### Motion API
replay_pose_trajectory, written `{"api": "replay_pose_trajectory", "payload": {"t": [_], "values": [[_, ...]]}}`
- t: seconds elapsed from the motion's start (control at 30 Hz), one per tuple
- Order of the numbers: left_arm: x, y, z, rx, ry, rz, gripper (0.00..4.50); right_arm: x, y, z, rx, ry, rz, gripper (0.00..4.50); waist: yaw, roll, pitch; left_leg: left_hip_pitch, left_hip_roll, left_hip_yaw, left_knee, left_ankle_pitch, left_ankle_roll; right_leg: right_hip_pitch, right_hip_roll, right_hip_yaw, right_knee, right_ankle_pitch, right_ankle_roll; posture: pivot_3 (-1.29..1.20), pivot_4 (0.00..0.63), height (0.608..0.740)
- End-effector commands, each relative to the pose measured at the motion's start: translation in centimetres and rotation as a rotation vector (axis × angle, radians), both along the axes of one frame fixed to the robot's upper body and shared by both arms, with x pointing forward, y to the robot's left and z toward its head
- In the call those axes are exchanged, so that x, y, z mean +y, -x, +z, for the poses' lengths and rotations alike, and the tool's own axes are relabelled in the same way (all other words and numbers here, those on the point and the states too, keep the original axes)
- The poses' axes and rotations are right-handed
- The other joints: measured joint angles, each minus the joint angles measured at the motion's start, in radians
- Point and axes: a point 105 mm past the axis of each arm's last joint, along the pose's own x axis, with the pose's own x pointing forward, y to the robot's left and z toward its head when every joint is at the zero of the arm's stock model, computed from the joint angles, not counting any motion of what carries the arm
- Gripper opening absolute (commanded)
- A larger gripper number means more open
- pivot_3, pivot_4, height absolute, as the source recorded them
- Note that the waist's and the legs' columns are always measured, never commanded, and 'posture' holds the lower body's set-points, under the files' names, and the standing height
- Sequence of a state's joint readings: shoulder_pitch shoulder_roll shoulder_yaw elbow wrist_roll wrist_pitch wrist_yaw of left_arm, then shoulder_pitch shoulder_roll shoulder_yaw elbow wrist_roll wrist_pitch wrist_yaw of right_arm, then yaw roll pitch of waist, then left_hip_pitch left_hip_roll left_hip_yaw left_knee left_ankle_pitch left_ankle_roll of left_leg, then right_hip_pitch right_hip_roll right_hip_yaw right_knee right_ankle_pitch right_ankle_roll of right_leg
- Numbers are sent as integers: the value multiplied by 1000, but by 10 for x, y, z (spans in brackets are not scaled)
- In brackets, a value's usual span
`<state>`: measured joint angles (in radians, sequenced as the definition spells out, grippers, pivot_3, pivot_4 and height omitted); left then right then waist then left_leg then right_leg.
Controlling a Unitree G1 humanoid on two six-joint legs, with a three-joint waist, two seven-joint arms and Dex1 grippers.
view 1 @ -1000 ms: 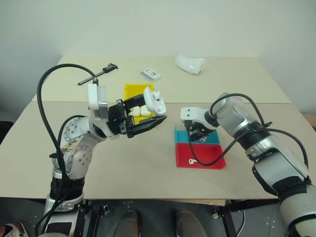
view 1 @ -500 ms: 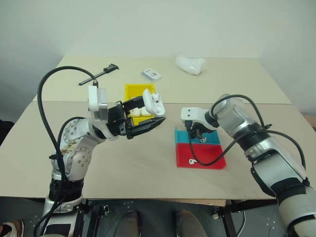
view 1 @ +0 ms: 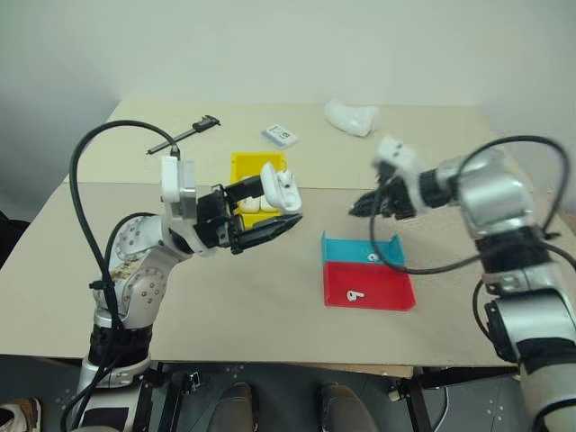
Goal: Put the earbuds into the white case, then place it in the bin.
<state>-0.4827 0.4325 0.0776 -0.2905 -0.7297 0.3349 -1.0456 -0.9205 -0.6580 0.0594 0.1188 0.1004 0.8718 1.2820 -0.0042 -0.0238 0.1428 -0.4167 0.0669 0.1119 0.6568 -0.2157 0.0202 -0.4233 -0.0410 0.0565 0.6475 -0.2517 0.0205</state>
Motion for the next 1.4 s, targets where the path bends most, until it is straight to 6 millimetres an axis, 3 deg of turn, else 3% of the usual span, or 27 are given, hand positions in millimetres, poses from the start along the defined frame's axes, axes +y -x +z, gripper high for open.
{"api": "replay_pose_trajectory", "payload": {"t": [0.03, 0.23, 0.4, 0.67, 1.03, 1.3, 1.4], "values": [[-5, 2, 11, -39, 28, -58, 2792, 0, 46, 55, -137, -310, 115, 601, 4, 0, 0, 0, 0, -1, 0, 0, 0, 0, 0, 0, 0, 0, 0, 0, 150, 740], [-19, -11, 4, 15, 28, -123, 2792, 16, 99, 90, -89, -658, 234, 601, -13, 0, 0, 2, 0, -2, 0, 0, 0, 1, 1, 0, 2, 0, 0, 0, 150, 740], [-34, -19, 5, 10, 16, -150, 2792, 40, 116, 85, -43, -698, 259, 601, -14, 1, 0, 1, 1, -2, 0, 0, 0, 0, 2, 1, 2, 1, 0, 0, 150, 740], [-38, -23, 9, -8, 17, -184, 2792, 56, 110, 70, -19, -677, 179, 601, -13, 1, 0, 0, -1, -2, 0, 0, 0, 0, 0, 0, 0, 0, 0, 0, 150, 740], [-37, -20, 8, -17, 26, -173, 2792, 57, 107, 63, -53, -639, 142, 601, -15, 0, 0, 0, -1, -3, 0, 0, 0, 0, 0, 0, 0, 0, 1, 0, 150, 740], [-35, -19, 7, -17, 27, -165, 2792, 52, 107, 60, -64, -604, 149, 3196, -16, 0, 0, 0, -1, -4, 0, 0, 0, 0, 0, 0, 0, 0, 1, 0, 150, 740], [-35, -19, 7, -15, 25, -164, 2792, 47, 107, 61, -69, -598, 143, 3196, -14, 0, 0, 0, -1, -5, 0, 0, 0, 0, 0, 0, 0, 0, 1, 0, 150, 740]]}}
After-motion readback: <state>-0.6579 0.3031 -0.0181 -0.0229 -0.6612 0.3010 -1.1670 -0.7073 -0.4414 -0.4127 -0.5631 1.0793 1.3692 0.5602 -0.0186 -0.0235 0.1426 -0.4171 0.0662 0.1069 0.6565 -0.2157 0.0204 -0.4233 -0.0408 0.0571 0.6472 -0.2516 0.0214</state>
